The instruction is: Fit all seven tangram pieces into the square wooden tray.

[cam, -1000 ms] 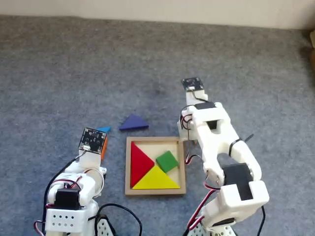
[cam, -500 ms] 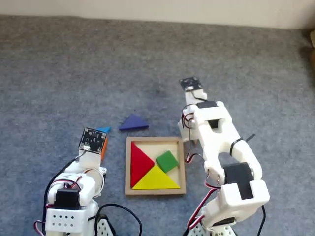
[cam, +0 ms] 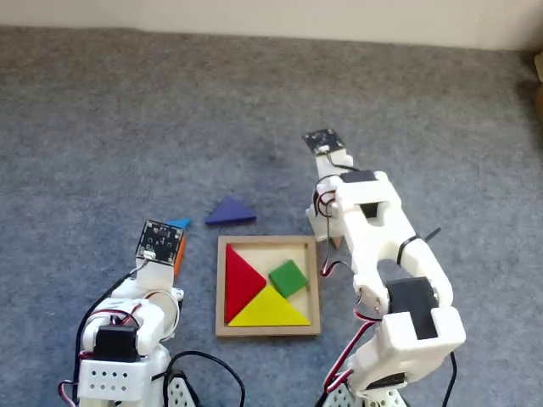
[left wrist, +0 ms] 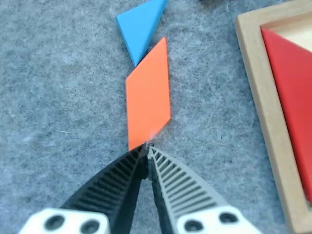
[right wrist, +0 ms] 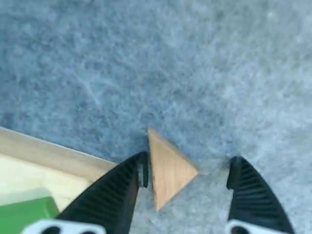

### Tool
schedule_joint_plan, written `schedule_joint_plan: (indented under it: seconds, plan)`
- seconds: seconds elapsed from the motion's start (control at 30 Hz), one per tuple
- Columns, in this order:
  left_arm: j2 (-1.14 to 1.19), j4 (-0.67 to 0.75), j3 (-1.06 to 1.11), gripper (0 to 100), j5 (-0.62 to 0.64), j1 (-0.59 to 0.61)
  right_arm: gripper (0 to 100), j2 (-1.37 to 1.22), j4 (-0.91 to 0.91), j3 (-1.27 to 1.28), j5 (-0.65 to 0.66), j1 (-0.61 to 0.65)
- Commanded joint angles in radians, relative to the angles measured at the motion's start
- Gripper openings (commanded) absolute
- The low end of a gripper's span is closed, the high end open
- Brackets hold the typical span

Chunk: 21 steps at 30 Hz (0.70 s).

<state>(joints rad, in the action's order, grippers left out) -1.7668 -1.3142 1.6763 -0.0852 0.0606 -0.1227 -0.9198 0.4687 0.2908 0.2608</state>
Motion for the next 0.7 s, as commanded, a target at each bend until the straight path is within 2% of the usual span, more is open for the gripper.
schedule_joint_plan:
  seconds: [0.0, 0.1, 0.3, 0.53, 0.67]
  plan:
    - [-0.048, -0.005, 0.021, 1, -0.006, 0.010, 26.7, 0.004, 0.010, -0.061, 0.052, 0.012]
    - [-0.048, -0.005, 0.021, 1, -0.006, 0.010, 26.5, 0.004, 0.015, -0.061, 0.089, 0.028]
    - [-0.048, -0.005, 0.021, 1, -0.006, 0.010, 17.3, 0.001, 0.015, -0.058, 0.106, 0.033]
    - [-0.048, -0.005, 0.021, 1, -0.006, 0.010, 15.6, -0.070, 0.008, -0.064, 0.104, 0.018]
    - [-0.048, -0.005, 0.021, 1, -0.006, 0.010, 7.7, -0.038, 0.008, -0.059, 0.104, 0.008]
